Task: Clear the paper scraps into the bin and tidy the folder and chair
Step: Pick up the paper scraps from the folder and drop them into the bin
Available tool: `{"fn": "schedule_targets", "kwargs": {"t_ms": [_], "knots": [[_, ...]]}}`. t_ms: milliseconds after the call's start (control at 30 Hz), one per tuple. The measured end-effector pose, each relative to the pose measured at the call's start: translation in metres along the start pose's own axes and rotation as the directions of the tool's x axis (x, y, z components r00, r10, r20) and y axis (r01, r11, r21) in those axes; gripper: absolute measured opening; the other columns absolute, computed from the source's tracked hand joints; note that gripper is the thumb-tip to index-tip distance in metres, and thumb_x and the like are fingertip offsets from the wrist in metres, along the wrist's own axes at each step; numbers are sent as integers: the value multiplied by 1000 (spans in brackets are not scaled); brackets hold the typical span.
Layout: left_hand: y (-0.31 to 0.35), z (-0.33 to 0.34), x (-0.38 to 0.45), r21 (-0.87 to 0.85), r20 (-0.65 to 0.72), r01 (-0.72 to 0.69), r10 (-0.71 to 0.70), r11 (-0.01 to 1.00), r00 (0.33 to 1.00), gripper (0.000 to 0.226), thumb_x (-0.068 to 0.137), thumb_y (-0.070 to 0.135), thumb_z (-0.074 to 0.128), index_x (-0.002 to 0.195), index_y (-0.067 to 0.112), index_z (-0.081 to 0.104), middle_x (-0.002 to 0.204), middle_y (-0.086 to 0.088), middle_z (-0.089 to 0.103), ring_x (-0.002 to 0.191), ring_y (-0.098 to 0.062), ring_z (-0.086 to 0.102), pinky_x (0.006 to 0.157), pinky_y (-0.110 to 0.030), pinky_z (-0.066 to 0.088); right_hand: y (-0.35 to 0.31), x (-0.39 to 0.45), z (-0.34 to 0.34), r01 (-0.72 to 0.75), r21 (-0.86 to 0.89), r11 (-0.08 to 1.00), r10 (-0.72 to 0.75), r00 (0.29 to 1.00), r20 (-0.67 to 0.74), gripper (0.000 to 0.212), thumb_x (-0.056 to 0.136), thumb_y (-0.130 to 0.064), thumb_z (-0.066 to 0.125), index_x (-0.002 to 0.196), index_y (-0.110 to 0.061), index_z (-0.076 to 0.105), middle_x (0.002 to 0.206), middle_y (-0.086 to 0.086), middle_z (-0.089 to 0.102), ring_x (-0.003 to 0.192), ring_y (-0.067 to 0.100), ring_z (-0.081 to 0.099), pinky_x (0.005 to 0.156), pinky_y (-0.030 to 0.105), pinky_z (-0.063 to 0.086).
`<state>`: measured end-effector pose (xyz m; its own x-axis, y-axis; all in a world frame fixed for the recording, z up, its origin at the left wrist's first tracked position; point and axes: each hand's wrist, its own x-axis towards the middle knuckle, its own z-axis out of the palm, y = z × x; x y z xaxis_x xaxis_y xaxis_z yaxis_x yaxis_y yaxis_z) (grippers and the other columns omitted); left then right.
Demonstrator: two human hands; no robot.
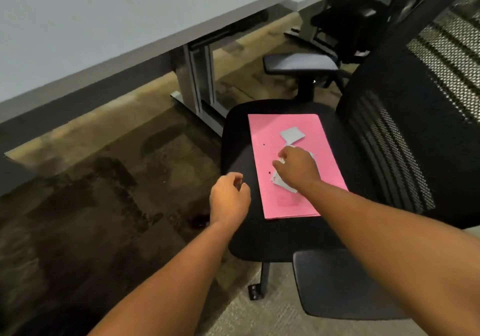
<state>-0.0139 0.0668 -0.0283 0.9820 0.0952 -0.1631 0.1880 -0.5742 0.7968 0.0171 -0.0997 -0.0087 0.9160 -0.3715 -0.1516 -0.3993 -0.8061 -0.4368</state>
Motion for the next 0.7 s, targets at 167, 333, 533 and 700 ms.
{"fn": "schedule_targets", "kwargs": {"t_ms": [167, 333, 533, 700], "knots": [[31, 57, 13, 72, 61, -108, 104, 992, 993, 32, 89, 20, 58, 120, 15, 63, 116, -2, 65, 99, -16, 62, 84, -27, 51, 62, 24, 5, -183, -31, 983, 183, 983, 26, 50, 85, -42, 69, 124, -14, 56, 120, 12, 61, 104, 30, 62, 75, 33, 45], [50, 96, 26, 119, 23, -185, 183, 976, 983, 30, 88, 15, 58, 116, 11, 67, 113, -5, 68, 95, -17, 63, 74, -22, 45, 89, 31, 17, -302, 63, 951, 299, 953, 50, 66, 76, -47, 78, 124, -13, 49, 120, 12, 53, 103, 29, 59, 70, 32, 42], [66, 136, 60, 264, 9, -281, 289, 923, 957, 31, 87, 21, 58, 117, 19, 65, 127, -2, 58, 121, -22, 46, 96, -37, 44, 95, 36, 14, -338, 122, 933, 322, 937, 134, 59, 74, -36, 83, 118, -11, 52, 118, 12, 61, 103, 30, 64, 66, 31, 44], [81, 161, 92, 425, 110, -324, 308, 845, 945, 52, 87, 26, 57, 137, 17, 45, 154, -7, 31, 143, -30, 18, 111, -49, 25, 101, 32, 13, -360, 190, 913, 333, 929, 159, 50, 78, -26, 81, 118, -12, 54, 116, 11, 66, 103, 31, 66, 68, 31, 45]]}}
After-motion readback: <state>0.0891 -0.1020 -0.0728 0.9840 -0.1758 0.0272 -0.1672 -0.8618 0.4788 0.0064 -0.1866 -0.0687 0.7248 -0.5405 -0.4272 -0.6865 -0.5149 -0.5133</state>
